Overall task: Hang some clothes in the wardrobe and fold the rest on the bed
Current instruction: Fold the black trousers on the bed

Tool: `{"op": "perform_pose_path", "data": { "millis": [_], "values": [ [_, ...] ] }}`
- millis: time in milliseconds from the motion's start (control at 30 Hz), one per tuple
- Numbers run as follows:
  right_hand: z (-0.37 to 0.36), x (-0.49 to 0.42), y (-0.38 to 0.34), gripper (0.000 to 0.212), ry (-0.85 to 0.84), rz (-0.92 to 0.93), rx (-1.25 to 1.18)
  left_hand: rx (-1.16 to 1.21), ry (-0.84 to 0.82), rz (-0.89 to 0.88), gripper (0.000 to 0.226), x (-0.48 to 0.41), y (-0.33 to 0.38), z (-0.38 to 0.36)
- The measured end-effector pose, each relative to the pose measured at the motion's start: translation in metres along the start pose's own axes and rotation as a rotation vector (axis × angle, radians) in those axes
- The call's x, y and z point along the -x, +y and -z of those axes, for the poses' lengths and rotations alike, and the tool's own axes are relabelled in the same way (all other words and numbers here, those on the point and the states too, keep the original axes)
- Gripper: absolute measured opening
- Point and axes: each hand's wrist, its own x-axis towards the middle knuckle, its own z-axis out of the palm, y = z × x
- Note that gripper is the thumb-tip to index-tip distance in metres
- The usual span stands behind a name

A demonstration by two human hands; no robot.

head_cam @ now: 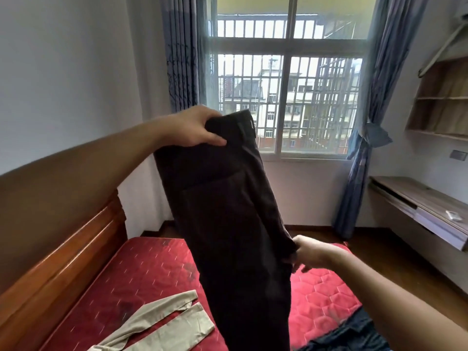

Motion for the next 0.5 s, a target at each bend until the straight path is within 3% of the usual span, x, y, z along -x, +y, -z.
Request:
{"op": "perform_pose_path", "data": {
  "millis": [100,233,300,400,500],
  "values": [
    [-0.01,0.0,0.025,0.032,0.055,-0.06,-0.183,0.006,0.052,0.021,0.019,0.003,-0.005,0.019],
    [-0.02,-0.004,0.002,0.037,0.268,0.177,-0.566,0.03,0.061,0.014,0.02,0.007,-0.003,0.028],
    [-0.026,-0.012,-0.016,0.038,0.286,0.238,-0.783,0.027,0.065,0.012,0.021,0.01,0.001,0.029],
    [-0.035,-0.023,-0.037,0.031,0.287,0.186,-1.069,0.01,0.072,0.014,0.019,0.017,0.004,0.033],
    [-0.046,-0.033,-0.045,0.025,0.298,0.068,-1.194,-0.036,0.094,0.024,0.018,0.025,0.002,0.038]
  ]
}}
